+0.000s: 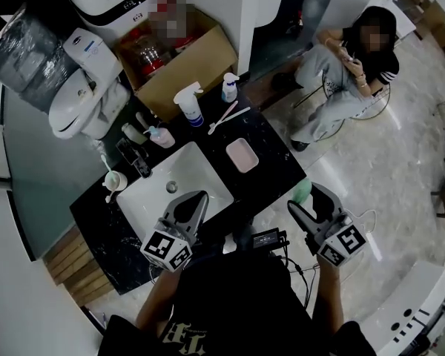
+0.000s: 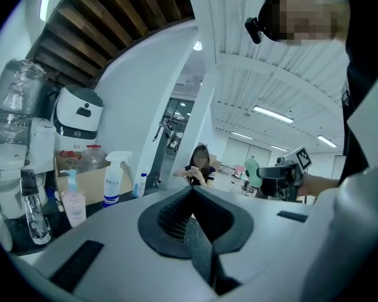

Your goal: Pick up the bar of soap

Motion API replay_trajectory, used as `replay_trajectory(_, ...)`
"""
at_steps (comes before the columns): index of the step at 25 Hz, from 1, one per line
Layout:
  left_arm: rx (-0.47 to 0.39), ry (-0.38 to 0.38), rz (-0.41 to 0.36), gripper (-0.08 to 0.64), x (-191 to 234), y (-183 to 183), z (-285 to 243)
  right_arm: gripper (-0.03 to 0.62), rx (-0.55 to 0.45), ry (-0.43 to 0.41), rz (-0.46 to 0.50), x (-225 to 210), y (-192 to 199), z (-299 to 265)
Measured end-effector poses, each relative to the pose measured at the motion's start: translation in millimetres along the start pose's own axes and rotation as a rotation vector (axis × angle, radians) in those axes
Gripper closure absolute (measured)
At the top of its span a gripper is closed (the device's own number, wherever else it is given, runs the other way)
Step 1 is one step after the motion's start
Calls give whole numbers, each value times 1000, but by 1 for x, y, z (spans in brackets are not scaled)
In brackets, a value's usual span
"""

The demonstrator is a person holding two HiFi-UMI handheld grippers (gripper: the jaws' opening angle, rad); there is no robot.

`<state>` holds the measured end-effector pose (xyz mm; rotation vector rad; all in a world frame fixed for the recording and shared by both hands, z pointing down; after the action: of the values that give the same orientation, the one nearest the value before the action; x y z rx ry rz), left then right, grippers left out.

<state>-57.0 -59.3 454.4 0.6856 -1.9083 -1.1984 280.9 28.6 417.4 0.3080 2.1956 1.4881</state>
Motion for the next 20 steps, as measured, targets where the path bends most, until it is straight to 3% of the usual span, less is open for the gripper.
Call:
replay_trajectory(7,1,49,-29,552,-15,-6,-13,334,-44,43,-37,1,5,20)
replay_trajectory(20,4,83,-50,552,-28,-11,-21,334,-72,48,-58,2,7,26)
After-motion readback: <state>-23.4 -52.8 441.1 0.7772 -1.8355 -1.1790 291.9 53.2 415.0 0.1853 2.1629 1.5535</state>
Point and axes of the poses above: the fingertips, and each gripper's own axes: z backward along the fingers, x to its left, y out of its underside, the point moved 10 cm from there along z, backward along the fingers, and after that the axes turned 3 degrees about x, right-handed, at the moved point
